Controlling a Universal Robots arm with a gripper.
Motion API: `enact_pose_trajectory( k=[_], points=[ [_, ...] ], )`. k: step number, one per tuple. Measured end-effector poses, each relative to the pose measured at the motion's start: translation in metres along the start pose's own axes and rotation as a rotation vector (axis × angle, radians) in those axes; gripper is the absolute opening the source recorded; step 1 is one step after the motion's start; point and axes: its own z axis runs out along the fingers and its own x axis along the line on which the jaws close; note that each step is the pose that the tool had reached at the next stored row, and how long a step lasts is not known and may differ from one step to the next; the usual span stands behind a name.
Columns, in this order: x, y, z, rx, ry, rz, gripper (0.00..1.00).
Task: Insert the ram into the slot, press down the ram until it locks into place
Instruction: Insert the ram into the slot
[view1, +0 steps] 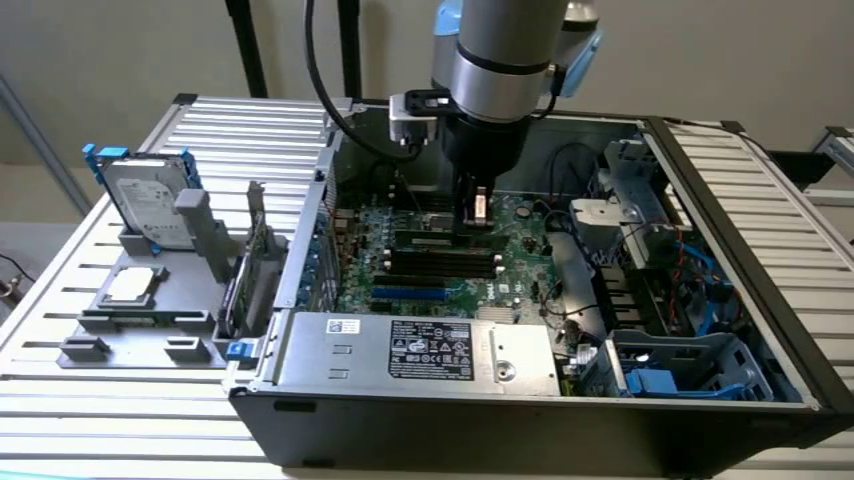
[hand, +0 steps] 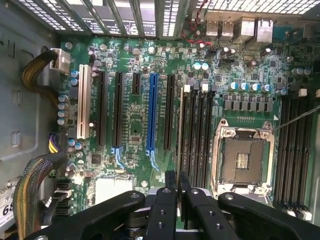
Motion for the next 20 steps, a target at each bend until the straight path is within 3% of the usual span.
enact_pose_trajectory(
  k=[15,20],
  points=[
    [-0.01,0.003,0.0274,0.0004,0.0004,0.001,0.13],
    [-0.014,0.0026,0.0343,0.0004,0.0062,0.001,0.13]
  ],
)
